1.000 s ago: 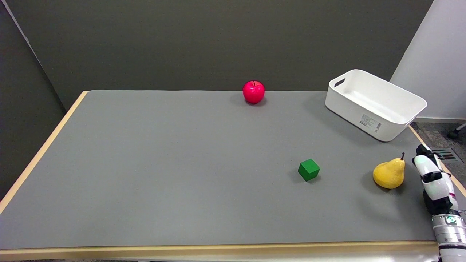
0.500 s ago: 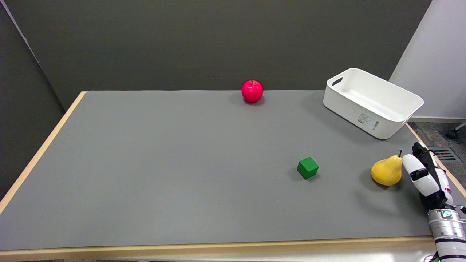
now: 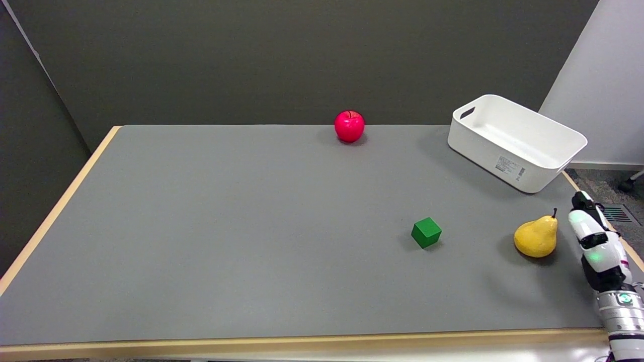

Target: Pick up the yellow pear on the table.

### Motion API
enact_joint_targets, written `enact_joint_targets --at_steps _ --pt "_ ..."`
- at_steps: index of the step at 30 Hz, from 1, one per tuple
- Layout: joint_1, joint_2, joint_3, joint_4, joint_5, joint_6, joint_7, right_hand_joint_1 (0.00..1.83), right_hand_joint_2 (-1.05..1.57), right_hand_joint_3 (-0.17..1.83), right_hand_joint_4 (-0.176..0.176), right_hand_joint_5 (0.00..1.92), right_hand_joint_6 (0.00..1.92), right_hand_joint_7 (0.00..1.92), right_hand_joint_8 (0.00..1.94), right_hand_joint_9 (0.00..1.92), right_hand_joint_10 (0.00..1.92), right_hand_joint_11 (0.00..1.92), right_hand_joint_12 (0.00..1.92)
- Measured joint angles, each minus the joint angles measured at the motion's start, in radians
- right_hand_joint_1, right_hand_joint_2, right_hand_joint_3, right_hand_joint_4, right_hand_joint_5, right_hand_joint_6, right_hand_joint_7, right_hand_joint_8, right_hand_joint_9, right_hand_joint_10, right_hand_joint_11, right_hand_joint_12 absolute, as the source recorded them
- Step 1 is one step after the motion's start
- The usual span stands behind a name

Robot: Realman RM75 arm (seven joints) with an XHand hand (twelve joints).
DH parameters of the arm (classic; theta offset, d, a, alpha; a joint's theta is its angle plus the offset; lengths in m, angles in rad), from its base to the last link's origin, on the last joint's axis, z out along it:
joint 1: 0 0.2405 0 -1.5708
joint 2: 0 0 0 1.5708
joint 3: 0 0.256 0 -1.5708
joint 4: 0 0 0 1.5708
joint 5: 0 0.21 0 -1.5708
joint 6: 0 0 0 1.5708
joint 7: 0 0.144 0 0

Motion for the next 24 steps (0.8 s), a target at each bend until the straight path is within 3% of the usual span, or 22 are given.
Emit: enact_joint_targets --at_steps 10,13,18,22,24 --pt "-0.074 0.005 0.032 0.064 -0.001 0.023 -0.049 0.23 0.58 0.89 -0.176 0.04 0.19 0.0 0.01 0.0 0.0 0.0 0.1" --pt "-0.083 0.006 0.037 0.075 -0.004 0.023 -0.059 0.22 0.65 0.74 -0.176 0.0 0.29 0.0 0.0 0.0 0.0 0.0 0.13" --pt "-0.083 0.011 0.04 0.088 -0.011 0.019 -0.072 0.22 0.66 0.71 -0.176 0.0 0.31 0.0 0.0 0.0 0.0 0.0 0.14" --pt "-0.075 0.016 0.041 0.095 -0.024 0.003 -0.079 0.23 0.57 0.89 -0.176 0.04 0.2 0.0 0.01 0.0 0.0 0.0 0.13" --pt "-0.069 0.018 0.041 0.097 -0.031 -0.006 -0.081 0.23 0.57 0.88 -0.176 0.04 0.2 0.0 0.01 0.0 0.0 0.0 0.13"
